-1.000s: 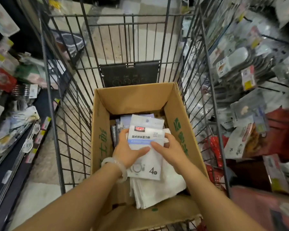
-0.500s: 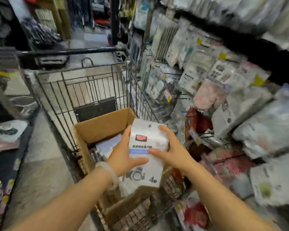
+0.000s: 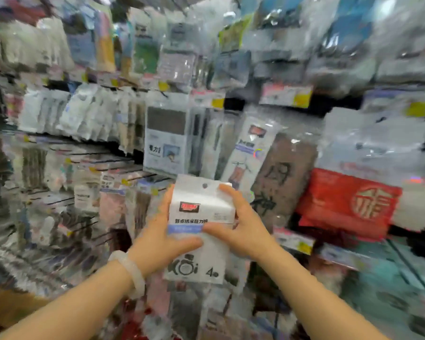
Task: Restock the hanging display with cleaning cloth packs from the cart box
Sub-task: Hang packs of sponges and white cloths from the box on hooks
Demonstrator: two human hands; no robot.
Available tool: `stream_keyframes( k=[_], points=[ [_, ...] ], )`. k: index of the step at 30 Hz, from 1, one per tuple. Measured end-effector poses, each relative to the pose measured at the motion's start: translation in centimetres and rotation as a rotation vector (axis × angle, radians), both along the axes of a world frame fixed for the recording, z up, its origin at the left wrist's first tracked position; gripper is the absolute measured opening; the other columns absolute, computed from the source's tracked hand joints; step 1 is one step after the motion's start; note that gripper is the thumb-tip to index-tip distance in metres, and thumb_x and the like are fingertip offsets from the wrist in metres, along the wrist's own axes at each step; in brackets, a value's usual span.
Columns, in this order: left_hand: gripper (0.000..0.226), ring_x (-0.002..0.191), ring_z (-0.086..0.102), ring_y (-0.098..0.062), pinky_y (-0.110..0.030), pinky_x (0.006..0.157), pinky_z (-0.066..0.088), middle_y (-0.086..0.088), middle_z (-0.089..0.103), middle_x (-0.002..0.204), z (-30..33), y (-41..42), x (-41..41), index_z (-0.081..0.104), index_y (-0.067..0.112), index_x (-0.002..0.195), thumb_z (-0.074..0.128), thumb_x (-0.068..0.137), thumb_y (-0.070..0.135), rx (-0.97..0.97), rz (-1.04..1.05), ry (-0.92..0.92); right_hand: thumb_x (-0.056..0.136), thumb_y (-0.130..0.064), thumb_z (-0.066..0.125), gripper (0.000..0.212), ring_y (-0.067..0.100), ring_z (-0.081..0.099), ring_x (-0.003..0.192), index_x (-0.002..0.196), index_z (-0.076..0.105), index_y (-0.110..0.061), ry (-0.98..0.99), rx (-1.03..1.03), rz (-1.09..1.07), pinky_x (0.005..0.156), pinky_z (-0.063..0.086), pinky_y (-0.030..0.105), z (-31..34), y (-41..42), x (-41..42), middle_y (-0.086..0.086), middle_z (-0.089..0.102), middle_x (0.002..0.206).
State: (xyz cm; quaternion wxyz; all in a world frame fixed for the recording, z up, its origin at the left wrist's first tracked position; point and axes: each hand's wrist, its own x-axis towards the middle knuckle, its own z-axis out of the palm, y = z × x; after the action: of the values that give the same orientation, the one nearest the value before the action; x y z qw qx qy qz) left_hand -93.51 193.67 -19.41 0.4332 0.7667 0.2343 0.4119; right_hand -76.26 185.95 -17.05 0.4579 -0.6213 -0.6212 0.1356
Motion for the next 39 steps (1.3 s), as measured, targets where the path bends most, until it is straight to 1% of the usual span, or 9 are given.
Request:
stream_keyframes(
  k=[3, 6, 8, 12, 16, 22, 29, 34, 39],
  points=[
    [0.108, 0.097, 0.054, 0.022, 0.001, 0.073, 0.043, 0.025, 0.055, 0.116, 5.7, -4.0, 7.7, 0.014, 0.043, 0.140, 0.082, 0.064, 0.009, 0.125, -0.127, -0.025, 0.066, -0.053, 0.073, 0.079, 0.007, 0.044, 0.122, 0.127, 0.024, -0.058, -0.060, 0.147, -0.157, 0.104, 0.042, 0.034, 5.4, -7.3, 6.0, -0.020, 0.038, 0.128],
    [0.106, 0.087, 0.051, 0.030, 0.005, 0.064, 0.039, 0.030, 0.053, 0.106, 11.3, -9.5, 15.0, 0.015, 0.039, 0.139, 0.082, 0.064, 0.007, 0.233, -0.258, -0.092, 0.069, -0.043, 0.077, 0.077, 0.012, 0.048, 0.122, 0.129, 0.029, -0.052, -0.121, 0.252, -0.302, 0.103, 0.043, 0.039, 10.3, -14.9, 11.9, -0.010, 0.045, 0.134],
    [0.102, 0.088, 0.053, 0.026, 0.003, 0.067, 0.042, 0.027, 0.055, 0.107, 14.4, -13.7, 19.7, 0.018, 0.036, 0.139, 0.080, 0.065, 0.002, 0.271, -0.371, -0.123, 0.070, -0.037, 0.078, 0.073, 0.012, 0.055, 0.113, 0.125, 0.032, -0.051, -0.123, 0.284, -0.383, 0.097, 0.049, 0.037, 13.3, -20.0, 15.5, -0.004, 0.050, 0.131],
    [0.095, 0.086, 0.058, 0.020, -0.003, 0.064, 0.046, 0.021, 0.058, 0.102, 18.7, -21.4, 27.9, 0.022, 0.032, 0.138, 0.076, 0.068, -0.003, 0.308, -0.506, -0.184, 0.067, -0.034, 0.080, 0.066, -0.007, 0.062, 0.083, 0.109, 0.037, -0.061, -0.121, 0.349, -0.439, 0.067, 0.054, 0.014, 18.1, -28.8, 21.4, -0.008, 0.057, 0.116],
    [0.115, 0.097, 0.062, 0.004, -0.014, 0.074, 0.054, 0.012, 0.060, 0.115, 21.5, -25.7, 33.0, -0.005, 0.037, 0.145, 0.078, 0.070, 0.010, 0.282, -0.553, -0.196, 0.062, -0.041, 0.080, 0.078, 0.004, 0.065, 0.087, 0.126, 0.036, -0.052, -0.151, 0.338, -0.486, 0.069, 0.058, 0.024, 22.0, -34.0, 25.6, -0.008, 0.060, 0.113],
    [0.120, 0.091, 0.059, 0.002, -0.016, 0.074, 0.051, 0.022, 0.054, 0.104, 25.0, -26.4, 36.9, -0.023, 0.052, 0.133, 0.077, 0.071, 0.029, 0.342, -0.434, -0.190, 0.068, -0.027, 0.080, 0.082, 0.010, 0.067, 0.087, 0.134, 0.034, -0.041, -0.117, 0.266, -0.434, 0.070, 0.058, 0.027, 26.6, -34.3, 30.1, -0.004, 0.066, 0.101],
    [0.109, 0.094, 0.060, -0.006, -0.028, 0.076, 0.055, 0.023, 0.049, 0.104, 30.8, -22.5, 39.5, -0.007, 0.057, 0.132, 0.077, 0.070, 0.025, 0.472, -0.408, -0.243, 0.072, -0.019, 0.077, 0.078, -0.001, 0.066, 0.068, 0.136, 0.035, -0.032, -0.086, 0.351, -0.391, 0.049, 0.050, 0.011, 31.7, -30.6, 33.0, -0.006, 0.060, 0.097],
    [0.109, 0.101, 0.061, -0.018, -0.042, 0.086, 0.055, 0.019, 0.049, 0.103, 34.9, -19.8, 41.4, 0.000, 0.050, 0.138, 0.080, 0.067, 0.026, 0.556, -0.391, -0.191, 0.073, -0.021, 0.077, 0.080, 0.013, 0.066, 0.093, 0.139, 0.033, -0.029, -0.087, 0.365, -0.386, 0.066, 0.057, 0.024, 34.9, -28.1, 35.3, 0.003, 0.063, 0.111],
    [0.110, 0.104, 0.061, -0.021, -0.045, 0.088, 0.054, 0.014, 0.052, 0.108, 36.5, -18.0, 44.1, 0.003, 0.050, 0.137, 0.081, 0.064, 0.024, 0.508, -0.450, -0.215, 0.073, -0.024, 0.077, 0.079, 0.005, 0.064, 0.082, 0.137, 0.032, -0.036, -0.113, 0.395, -0.427, 0.049, 0.052, 0.013, 36.4, -26.7, 37.0, -0.004, 0.062, 0.102]
  ],
)
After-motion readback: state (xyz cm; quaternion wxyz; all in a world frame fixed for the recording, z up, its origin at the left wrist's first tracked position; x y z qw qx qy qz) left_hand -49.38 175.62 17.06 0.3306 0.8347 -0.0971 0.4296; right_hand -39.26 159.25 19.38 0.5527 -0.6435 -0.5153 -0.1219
